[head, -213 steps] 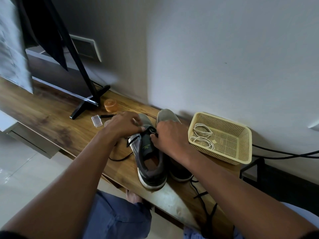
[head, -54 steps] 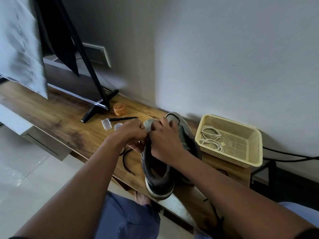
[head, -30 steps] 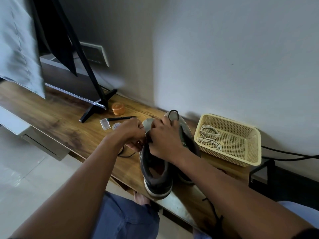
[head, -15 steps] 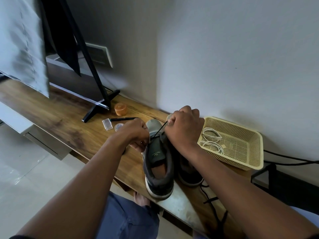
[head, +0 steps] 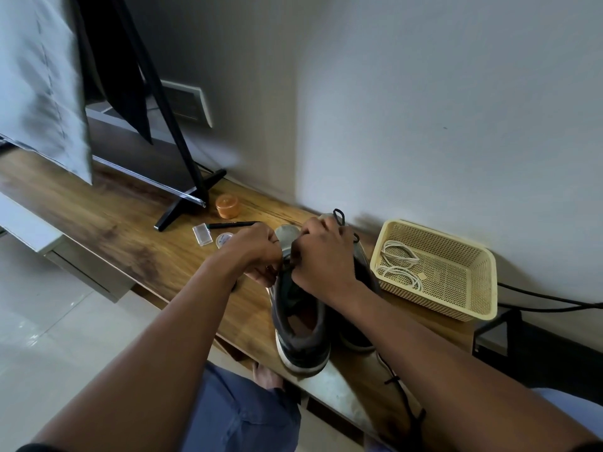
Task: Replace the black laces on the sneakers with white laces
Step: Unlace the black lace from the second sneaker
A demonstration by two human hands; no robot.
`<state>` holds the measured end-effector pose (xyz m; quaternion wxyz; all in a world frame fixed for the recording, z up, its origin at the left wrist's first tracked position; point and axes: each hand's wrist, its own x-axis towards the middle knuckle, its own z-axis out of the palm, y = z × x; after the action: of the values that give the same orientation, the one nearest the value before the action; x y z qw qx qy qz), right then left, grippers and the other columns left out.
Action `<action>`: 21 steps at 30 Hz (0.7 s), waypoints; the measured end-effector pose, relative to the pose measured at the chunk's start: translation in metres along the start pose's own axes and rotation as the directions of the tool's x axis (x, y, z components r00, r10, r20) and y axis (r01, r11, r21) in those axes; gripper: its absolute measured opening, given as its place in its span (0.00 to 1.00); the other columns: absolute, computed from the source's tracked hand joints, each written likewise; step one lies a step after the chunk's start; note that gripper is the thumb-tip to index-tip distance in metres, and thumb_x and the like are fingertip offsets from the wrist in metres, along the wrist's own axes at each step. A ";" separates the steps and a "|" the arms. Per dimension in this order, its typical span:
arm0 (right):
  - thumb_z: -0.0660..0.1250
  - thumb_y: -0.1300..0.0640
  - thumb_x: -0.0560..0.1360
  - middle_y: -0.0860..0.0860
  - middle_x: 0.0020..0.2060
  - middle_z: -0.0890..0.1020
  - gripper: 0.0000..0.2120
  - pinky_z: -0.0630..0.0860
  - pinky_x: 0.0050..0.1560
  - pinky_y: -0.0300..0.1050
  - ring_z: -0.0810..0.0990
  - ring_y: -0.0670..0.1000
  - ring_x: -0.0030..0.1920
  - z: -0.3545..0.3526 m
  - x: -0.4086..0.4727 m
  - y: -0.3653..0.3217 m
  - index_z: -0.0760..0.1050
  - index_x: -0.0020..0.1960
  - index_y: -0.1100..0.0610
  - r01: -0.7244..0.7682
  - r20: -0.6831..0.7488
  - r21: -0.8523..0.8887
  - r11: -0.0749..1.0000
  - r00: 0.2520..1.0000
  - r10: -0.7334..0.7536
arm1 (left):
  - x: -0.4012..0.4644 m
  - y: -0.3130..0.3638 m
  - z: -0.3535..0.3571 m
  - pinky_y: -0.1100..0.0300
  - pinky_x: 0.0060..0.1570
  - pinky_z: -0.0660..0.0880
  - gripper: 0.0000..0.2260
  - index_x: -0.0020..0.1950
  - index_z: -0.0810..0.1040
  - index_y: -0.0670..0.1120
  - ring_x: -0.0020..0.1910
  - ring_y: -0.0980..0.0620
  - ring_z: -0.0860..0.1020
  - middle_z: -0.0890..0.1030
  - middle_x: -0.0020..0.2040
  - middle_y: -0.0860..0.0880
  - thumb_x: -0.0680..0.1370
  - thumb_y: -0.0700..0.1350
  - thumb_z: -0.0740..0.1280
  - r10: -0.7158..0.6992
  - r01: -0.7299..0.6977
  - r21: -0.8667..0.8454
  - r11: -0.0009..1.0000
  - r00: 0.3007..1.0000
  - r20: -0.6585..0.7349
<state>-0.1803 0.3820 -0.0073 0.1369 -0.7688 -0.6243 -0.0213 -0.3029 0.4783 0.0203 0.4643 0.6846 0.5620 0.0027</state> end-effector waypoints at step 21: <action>0.66 0.52 0.67 0.53 0.50 0.77 0.07 0.66 0.45 0.50 0.74 0.61 0.53 -0.009 0.001 0.026 0.76 0.45 0.47 -0.314 -0.114 0.099 0.944 0.939 0.325 | -0.001 0.001 0.008 0.50 0.36 0.86 0.04 0.44 0.83 0.51 0.35 0.48 0.86 0.86 0.38 0.48 0.74 0.41 0.75 0.180 -0.127 0.307 0.943 0.972 -0.149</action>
<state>-0.1533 0.3762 -0.0030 0.2092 -0.8509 -0.4813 -0.0235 -0.2985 0.4726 0.0171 0.3043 0.7851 0.5393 0.0151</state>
